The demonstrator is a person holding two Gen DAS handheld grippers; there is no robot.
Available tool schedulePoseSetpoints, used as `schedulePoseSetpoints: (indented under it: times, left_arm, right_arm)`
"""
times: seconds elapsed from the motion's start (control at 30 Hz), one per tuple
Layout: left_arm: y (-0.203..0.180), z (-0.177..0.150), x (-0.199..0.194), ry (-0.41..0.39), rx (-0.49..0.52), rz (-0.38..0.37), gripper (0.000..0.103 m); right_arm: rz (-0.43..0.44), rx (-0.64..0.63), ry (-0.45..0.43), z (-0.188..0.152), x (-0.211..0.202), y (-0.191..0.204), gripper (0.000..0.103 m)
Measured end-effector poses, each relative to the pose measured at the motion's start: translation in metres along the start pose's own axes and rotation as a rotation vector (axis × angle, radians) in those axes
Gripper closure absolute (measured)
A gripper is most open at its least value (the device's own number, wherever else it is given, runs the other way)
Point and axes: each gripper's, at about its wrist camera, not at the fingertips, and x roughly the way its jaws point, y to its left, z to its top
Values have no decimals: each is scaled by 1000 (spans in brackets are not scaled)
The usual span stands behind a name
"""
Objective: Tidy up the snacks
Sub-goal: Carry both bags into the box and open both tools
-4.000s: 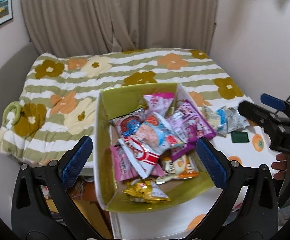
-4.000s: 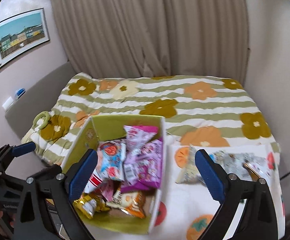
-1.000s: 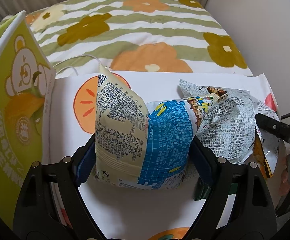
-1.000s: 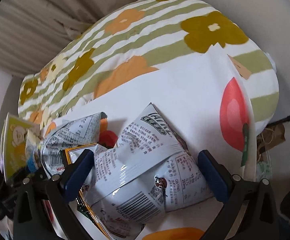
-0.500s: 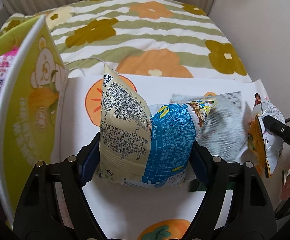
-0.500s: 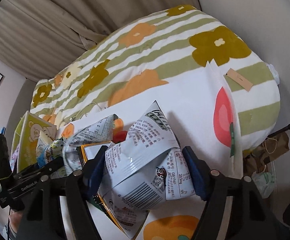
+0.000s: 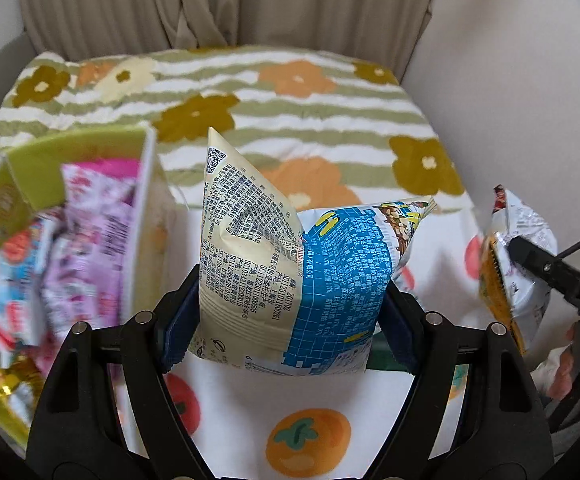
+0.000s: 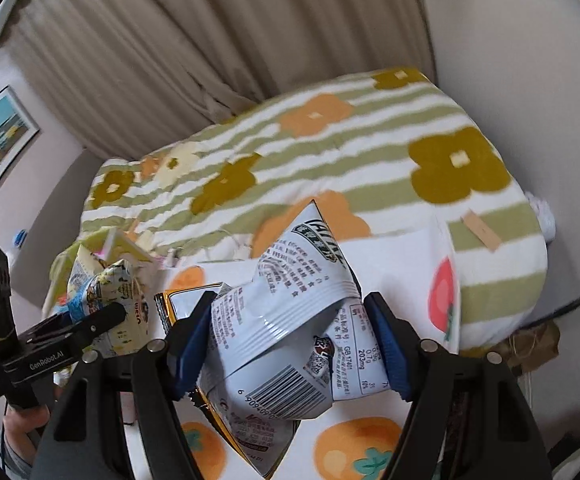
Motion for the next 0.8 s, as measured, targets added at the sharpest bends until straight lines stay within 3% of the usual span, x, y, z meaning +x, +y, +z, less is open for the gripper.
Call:
schedulePoseSetpoints:
  times: [0.23,0.43,0.63,0.8]
  left_arm:
    - [45,18,-69,-88,-20,47,26]
    - [109,30,-108,-132,-54,97,26]
    - [173,42,-117,-124,-71,127,26]
    - [221,56,-100,-88,-60,112,26]
  right_arm:
    - [106,-104,-50,14,-25,76,34]
    - [197,-181,-56,19,-17,149,34]
    - [253,-240,-31,12,10,222,34]
    - [254,-266,4,2,35,268,34]
